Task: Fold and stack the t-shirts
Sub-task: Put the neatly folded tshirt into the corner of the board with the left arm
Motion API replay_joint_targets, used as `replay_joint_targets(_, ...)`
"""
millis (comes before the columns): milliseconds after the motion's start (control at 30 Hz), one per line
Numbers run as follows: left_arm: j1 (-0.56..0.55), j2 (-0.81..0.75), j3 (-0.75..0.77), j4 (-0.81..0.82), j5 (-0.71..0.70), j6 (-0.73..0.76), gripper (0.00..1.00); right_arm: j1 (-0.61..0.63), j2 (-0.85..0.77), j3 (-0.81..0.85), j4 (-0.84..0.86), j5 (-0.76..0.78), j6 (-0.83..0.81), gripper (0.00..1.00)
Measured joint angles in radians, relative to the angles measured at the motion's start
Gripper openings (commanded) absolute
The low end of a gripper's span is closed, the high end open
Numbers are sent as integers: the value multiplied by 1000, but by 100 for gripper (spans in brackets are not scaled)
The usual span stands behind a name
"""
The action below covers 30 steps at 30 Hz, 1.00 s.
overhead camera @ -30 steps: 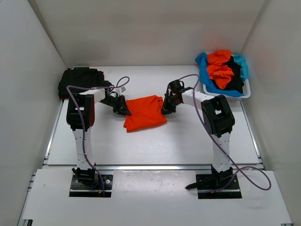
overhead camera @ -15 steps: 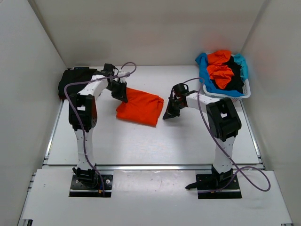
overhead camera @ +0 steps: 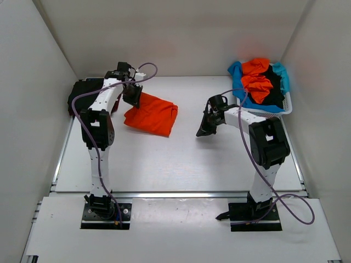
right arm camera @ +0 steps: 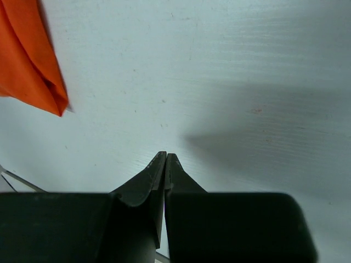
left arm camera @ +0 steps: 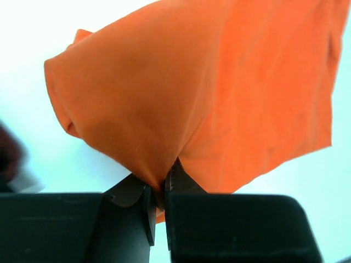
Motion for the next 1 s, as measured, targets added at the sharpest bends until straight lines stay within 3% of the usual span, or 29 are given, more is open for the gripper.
replay_joint_targets(267, -3, 100, 218, -40, -182, 55, 4, -1, -23, -20, -16, 12, -11, 0)
replay_joint_targets(733, -2, 86, 221, 84, -476, 140, 3, -32, -137, -154, -8, 35, -10, 0)
replay_joint_targets(1000, -6, 65, 257, 120, -573, 172, 4, -37, -175, -192, 0, 42, -8, 0)
